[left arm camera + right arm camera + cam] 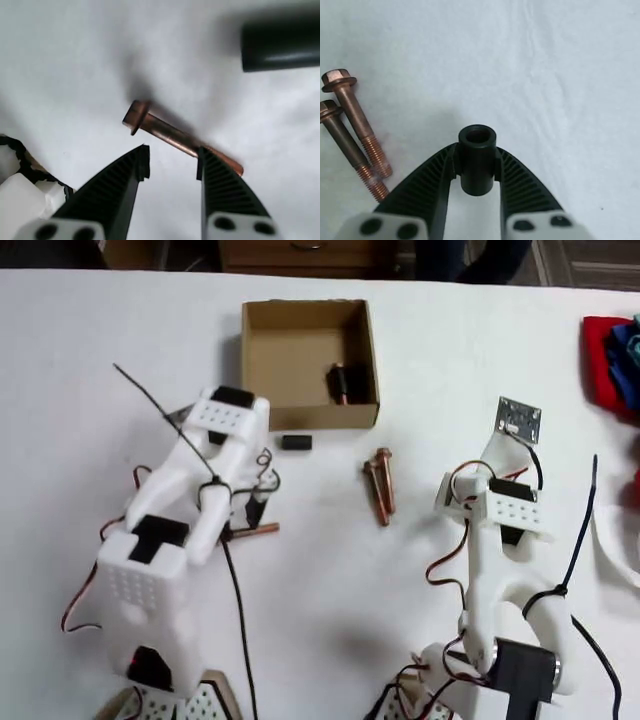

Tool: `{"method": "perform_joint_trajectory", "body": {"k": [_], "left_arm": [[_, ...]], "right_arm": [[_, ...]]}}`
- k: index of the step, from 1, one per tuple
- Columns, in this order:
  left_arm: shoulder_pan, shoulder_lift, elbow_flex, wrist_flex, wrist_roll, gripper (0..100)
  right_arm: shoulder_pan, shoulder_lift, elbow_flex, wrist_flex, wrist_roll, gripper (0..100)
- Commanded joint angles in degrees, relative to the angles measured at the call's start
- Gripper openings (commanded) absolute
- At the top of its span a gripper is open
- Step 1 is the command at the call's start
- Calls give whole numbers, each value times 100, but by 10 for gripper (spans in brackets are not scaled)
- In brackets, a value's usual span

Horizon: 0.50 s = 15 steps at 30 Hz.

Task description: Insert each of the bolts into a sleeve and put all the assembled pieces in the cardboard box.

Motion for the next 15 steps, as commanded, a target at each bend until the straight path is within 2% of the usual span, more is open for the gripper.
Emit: {"method": "perform_joint_trajectory", "body": {"k": [1,4,11,15], "left_arm": [[26,571,-286,316,9,184],[9,870,-699,747,-18,184],[-79,1134,-1182,765,-44,184],[-97,1116,-1815,765,-431,184]], "right_arm": [[75,-277,-132,-40,-26,20],[75,-277,-132,-40,-26,20],[75,-277,-132,-40,-26,20],[75,-277,-132,-40,-26,20]]}}
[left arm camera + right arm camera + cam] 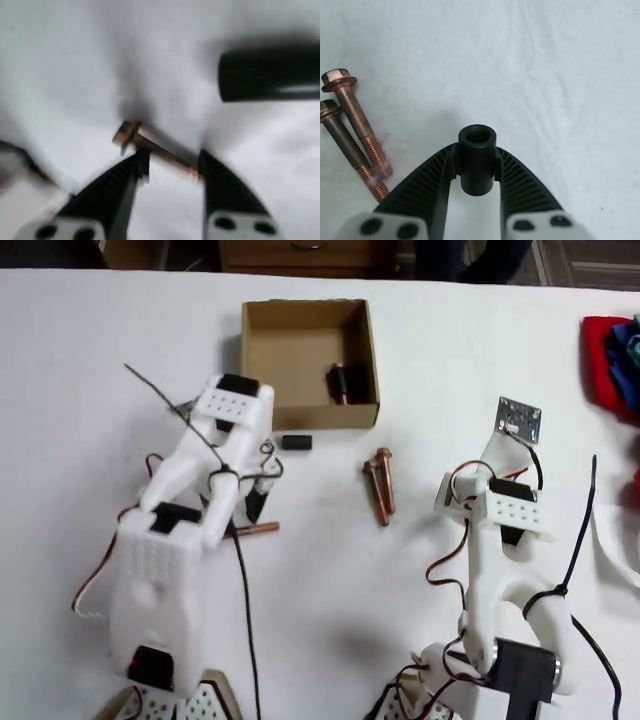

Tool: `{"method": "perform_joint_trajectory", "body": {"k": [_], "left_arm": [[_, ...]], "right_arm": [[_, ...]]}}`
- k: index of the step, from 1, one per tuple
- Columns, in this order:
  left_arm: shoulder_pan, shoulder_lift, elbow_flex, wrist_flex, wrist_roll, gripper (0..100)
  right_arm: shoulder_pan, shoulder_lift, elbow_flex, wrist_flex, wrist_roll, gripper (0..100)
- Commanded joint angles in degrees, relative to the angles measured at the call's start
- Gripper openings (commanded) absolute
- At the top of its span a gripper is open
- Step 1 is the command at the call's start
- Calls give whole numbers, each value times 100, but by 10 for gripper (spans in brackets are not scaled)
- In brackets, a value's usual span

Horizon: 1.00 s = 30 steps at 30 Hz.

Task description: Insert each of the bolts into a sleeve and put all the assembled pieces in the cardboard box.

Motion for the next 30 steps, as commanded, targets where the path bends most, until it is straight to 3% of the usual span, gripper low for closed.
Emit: {"method": "perform_joint_trajectory", "body": {"k": [1,7,12,23,30], "left_arm": [[-114,79,-541,62,-325,183],[-273,-53,-1305,70,-1284,181],[-237,-888,-1262,79,-1336,181],[-229,-2954,1947,62,-1336,181],[-229,-2655,2264,-79,-1336,181]], "right_arm": [[75,-277,-132,-40,-26,20],[75,-277,-132,-40,-26,20],[75,-277,-132,-40,-26,20],[75,-277,-132,-40,-18,20],[66,-277,-132,-48,-18,20]]}}
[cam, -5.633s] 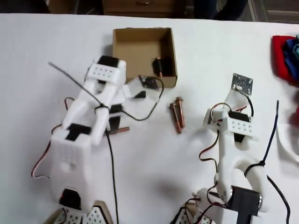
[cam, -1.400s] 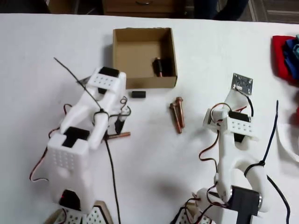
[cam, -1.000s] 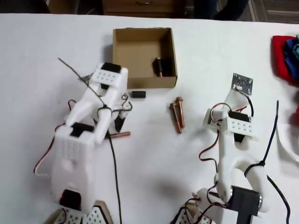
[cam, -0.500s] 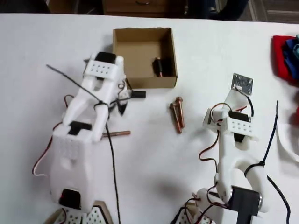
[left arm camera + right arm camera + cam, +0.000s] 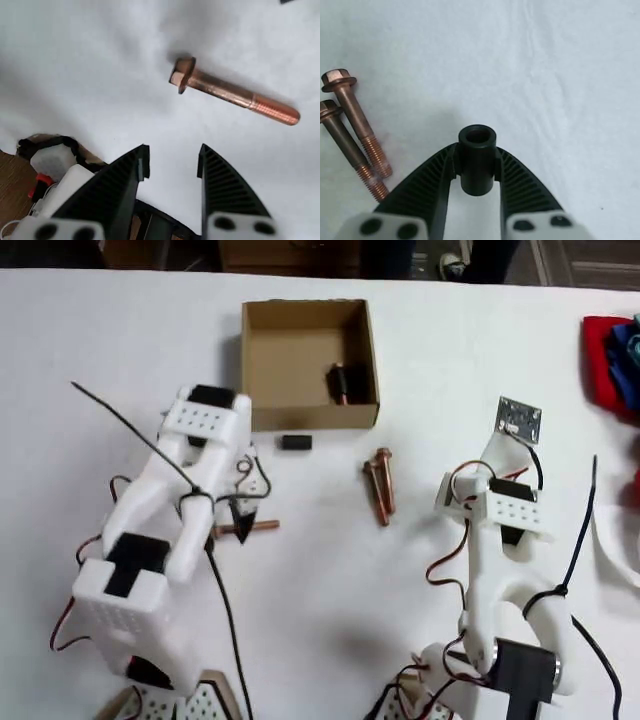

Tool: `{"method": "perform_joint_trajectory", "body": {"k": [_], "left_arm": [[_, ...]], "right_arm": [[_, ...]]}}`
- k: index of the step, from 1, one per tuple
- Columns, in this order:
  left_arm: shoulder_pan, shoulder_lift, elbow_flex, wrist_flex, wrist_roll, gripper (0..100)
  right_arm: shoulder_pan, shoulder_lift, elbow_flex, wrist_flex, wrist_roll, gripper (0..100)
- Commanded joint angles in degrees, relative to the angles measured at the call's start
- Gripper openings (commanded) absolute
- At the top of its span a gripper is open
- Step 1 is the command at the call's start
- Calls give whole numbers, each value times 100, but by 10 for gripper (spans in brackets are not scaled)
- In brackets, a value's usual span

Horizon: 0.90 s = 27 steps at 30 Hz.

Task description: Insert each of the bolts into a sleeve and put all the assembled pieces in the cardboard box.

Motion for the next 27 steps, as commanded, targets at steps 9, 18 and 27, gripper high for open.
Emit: {"method": "perform_joint_trajectory", "body": {"k": [9,18,27], "left_arm": [[-26,1292,-637,-378,9,181],[-53,1653,-1877,44,9,181],[-53,1653,-1930,26,18,181]], "right_arm": [[66,-277,-132,-48,-18,20],[66,-277,-132,-48,-18,20],[66,-277,-132,-40,-18,20]]}}
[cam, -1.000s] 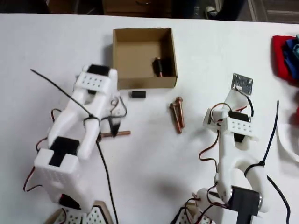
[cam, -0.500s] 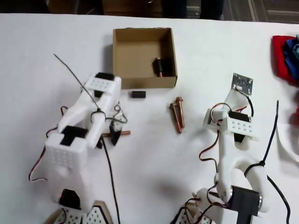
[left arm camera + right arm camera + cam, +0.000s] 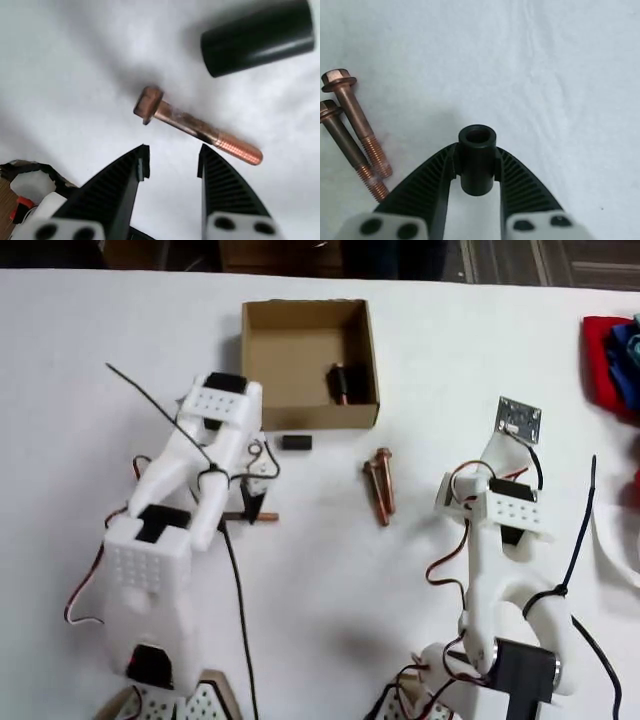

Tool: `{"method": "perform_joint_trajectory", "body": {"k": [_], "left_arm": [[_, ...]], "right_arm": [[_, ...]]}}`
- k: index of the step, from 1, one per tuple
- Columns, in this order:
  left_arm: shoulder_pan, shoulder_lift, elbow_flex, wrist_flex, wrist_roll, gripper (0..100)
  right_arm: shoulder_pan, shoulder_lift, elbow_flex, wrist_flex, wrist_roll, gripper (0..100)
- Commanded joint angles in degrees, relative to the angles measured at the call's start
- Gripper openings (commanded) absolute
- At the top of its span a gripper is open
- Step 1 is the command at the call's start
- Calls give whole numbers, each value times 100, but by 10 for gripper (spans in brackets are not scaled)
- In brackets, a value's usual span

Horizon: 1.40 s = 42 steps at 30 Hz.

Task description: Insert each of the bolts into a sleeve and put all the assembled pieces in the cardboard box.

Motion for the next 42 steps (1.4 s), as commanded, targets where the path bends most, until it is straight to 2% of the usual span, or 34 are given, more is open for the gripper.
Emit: {"method": "perform_joint_trajectory", "body": {"k": [1,3,7,10,23,28,32,42], "left_arm": [[-35,-35,-242,88,9,181],[-26,-35,-242,35,149,181],[-62,-26,-224,35,1196,181],[-70,-26,-198,35,1512,181],[-88,-79,-629,88,1512,183],[-97,0,-620,-44,1741,181],[-105,387,-629,-35,1969,181],[-114,1565,-998,97,1978,180]], "right_arm": [[66,-277,-132,-40,-18,20],[66,-277,-132,-40,-18,20],[66,-277,-132,-40,-18,20],[66,-277,-132,-40,-18,20],[66,-277,-132,-40,-18,20],[66,-277,-132,-40,-18,20],[66,-277,-132,-40,-18,20],[75,-277,-132,-40,-18,20]]}}
